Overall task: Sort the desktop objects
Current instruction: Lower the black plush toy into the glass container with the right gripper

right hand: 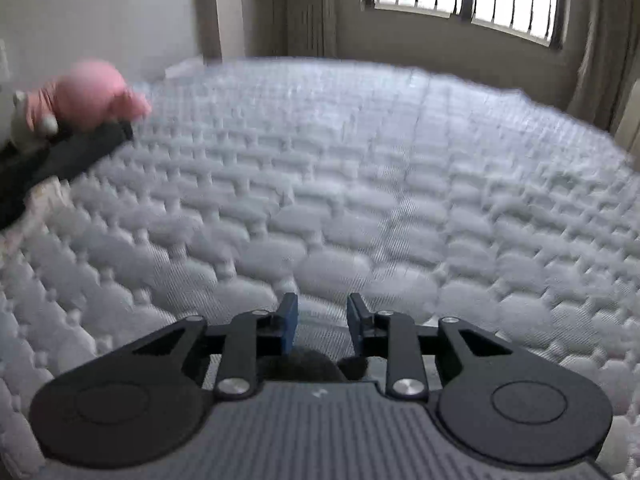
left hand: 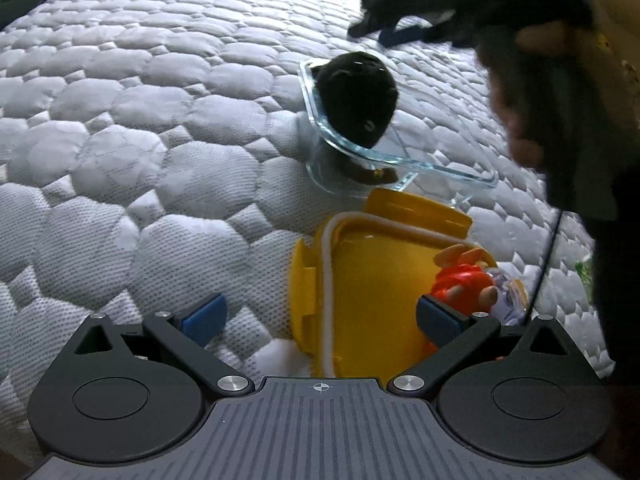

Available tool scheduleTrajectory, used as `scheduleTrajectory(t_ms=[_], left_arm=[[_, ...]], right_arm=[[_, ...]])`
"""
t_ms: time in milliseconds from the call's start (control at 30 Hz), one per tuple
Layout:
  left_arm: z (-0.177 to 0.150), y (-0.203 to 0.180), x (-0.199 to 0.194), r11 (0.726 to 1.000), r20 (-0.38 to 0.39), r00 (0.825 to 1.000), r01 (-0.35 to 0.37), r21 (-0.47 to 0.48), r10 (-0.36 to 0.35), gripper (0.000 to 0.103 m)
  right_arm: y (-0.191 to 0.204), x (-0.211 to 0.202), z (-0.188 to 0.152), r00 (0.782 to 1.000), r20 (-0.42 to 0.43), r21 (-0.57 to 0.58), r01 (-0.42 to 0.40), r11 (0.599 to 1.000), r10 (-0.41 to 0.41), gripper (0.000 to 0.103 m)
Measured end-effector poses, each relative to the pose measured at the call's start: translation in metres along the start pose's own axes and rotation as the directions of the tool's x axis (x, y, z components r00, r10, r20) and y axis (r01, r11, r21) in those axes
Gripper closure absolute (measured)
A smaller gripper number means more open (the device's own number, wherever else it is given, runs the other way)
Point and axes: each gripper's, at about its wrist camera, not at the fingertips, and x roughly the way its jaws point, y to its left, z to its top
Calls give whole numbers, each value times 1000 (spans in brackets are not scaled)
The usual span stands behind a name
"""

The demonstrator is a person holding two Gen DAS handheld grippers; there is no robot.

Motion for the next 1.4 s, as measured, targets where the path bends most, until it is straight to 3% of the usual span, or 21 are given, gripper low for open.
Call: scheduleTrajectory(t_ms=[200,267,433,567,667,733,933,1067,1133,1200,1267,1400], left_arm=[[5,10,3,999,4,1000,5,-38,-5,0],[6,8,6,1000,6,1000,4,-28,-4,0],[5,-2,10,1000,6,1000,-11,12,11,0],[3,-2,8,1000,9,1000,-7,21,7,0],[4,1,8,1000,3,1000,-5,-2,5,0],[3,0,6,1000,4,1000,-6,7,6,0],[3,2,8,1000,0,1000,-5,-7,5,0],[4,1,8,1000,-1,1000,-5,-1,5,0],[4,2,8,1000,-2,1000,-3,-6,3,0],[4,2,8,1000,-2,1000,-3,-5,3,0],[4,2,7,1000,-2,1000,-3,-1,3,0],[4,2,7,1000,-1,1000,-3,-9,3,0]], right_arm=[[-22,-15,-25,978,-89,77,-182,980,189,75],[-18,-35,-32,979,-108,32,-172,985,174,74],[-4,-58,-41,994,-104,6,-36,999,37,58],[1,-46,-45,996,-89,31,-17,999,20,53],[4,-29,-46,997,-70,47,-29,998,32,40],[-1,-26,-41,995,-85,64,-43,997,48,40],[-20,-21,-8,972,-211,123,-80,989,105,33],[-21,-5,-2,931,-333,103,-125,987,153,20],[-19,1,-4,917,-354,115,-156,981,187,25],[-16,6,-6,902,-372,116,-189,975,219,36],[-9,4,-7,909,-365,78,-187,979,202,43],[-6,-15,-10,944,-274,63,-171,983,182,49]])
